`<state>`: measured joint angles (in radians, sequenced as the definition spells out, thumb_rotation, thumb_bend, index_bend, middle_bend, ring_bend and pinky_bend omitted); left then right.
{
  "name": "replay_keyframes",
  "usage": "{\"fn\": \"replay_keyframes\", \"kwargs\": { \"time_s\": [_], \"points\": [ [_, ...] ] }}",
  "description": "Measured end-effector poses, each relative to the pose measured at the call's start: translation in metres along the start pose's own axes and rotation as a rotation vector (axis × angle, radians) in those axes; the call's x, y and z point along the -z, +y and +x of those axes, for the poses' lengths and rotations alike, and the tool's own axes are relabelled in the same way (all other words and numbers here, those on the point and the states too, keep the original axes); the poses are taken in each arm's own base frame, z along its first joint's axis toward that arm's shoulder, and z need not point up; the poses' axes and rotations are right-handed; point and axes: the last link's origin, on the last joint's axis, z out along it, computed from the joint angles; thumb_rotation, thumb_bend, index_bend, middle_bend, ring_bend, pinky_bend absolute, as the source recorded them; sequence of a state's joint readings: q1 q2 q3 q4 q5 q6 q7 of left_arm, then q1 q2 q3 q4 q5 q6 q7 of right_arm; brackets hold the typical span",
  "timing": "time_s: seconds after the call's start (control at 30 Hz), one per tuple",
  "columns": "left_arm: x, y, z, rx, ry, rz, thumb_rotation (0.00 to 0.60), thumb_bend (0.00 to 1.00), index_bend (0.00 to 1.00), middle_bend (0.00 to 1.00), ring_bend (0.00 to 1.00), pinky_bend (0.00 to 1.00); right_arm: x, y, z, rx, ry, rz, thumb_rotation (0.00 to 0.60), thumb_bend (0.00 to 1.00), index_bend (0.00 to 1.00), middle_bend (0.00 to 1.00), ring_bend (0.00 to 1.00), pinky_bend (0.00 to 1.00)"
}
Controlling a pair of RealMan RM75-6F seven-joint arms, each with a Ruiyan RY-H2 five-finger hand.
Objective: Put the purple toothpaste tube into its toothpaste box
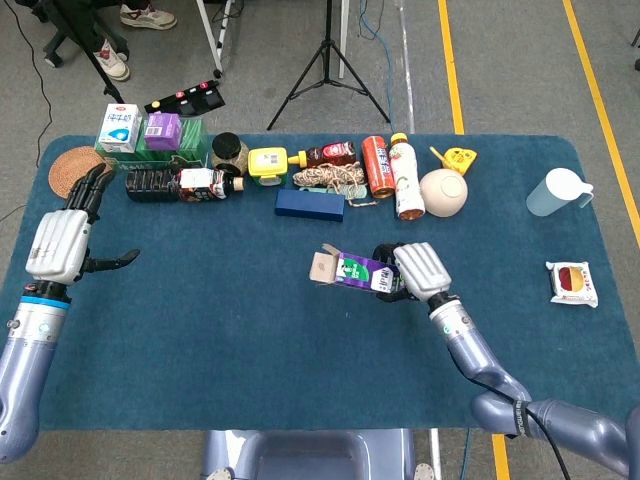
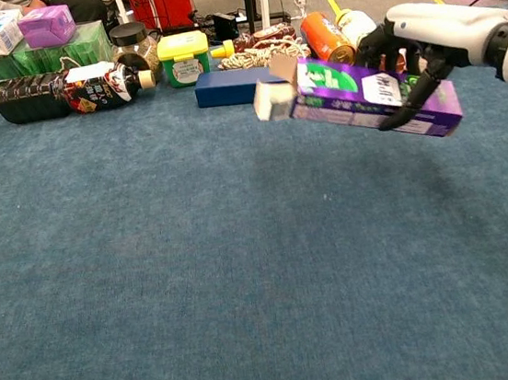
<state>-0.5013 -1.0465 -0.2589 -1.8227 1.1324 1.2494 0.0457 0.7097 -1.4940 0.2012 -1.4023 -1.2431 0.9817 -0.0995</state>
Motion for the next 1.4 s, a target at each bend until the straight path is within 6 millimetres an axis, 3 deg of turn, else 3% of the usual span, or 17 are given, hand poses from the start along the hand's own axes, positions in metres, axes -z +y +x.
{"fn": "replay_keyframes", "kwargs": {
  "time_s": [0.13,0.27,0.33,0.4,0.47,0.53,0.8,0.97,1.13,1.4],
  "points": [
    [0.005,-0.009,-0.002,0.001,-0.008,0.007,0.600,0.14,0.00,0.00,0.02,0.37,0.002,0.015,-0.004,0.208,-0.037,-0.025,0.600,0.25,0.50,0.52,0.45,0.57],
    [0.007,-0.017,-0.004,0.023,-0.008,0.021,0.600,0.14,0.00,0.00,0.02,0.37,0.003,0.030,-0.010,0.287,-0.070,-0.062,0.600,0.25,0.48,0.50,0.43,0.57],
    [0.008,-0.020,-0.006,0.037,-0.014,0.025,0.600,0.13,0.00,0.00,0.02,0.37,0.003,0.033,-0.013,0.281,-0.082,-0.072,0.600,0.18,0.43,0.46,0.39,0.54],
    [0.008,-0.023,-0.008,0.036,-0.020,0.025,0.600,0.13,0.00,0.00,0.02,0.37,0.004,0.035,-0.016,0.269,-0.100,-0.077,0.600,0.04,0.26,0.29,0.26,0.42],
    [0.010,-0.026,-0.011,0.034,-0.028,0.023,0.600,0.14,0.00,0.00,0.02,0.37,0.006,0.037,-0.019,0.255,-0.135,-0.085,0.600,0.00,0.11,0.14,0.12,0.30],
    [0.012,-0.027,-0.013,0.036,-0.035,0.021,0.600,0.14,0.00,0.00,0.02,0.37,0.008,0.040,-0.019,0.228,-0.173,-0.099,0.600,0.00,0.03,0.03,0.02,0.20],
    [0.033,-0.038,-0.013,0.026,-0.052,0.013,0.600,0.13,0.00,0.00,0.00,0.29,0.021,0.034,0.003,0.159,-0.145,-0.085,0.600,0.00,0.01,0.00,0.00,0.17],
    [0.075,-0.064,-0.020,-0.021,-0.106,0.077,0.600,0.06,0.00,0.00,0.00,0.03,0.051,0.036,0.021,0.191,-0.060,-0.039,0.600,0.00,0.01,0.00,0.00,0.14],
    [0.120,-0.093,-0.024,-0.095,-0.152,0.166,0.600,0.02,0.00,0.00,0.00,0.00,0.101,0.052,0.032,0.261,0.035,-0.004,0.600,0.00,0.01,0.01,0.00,0.12],
    [0.162,-0.111,-0.021,-0.147,-0.061,0.225,0.600,0.02,0.00,0.00,0.00,0.00,0.176,0.084,0.038,0.338,0.110,-0.036,0.600,0.00,0.01,0.00,0.00,0.11]
  ]
}}
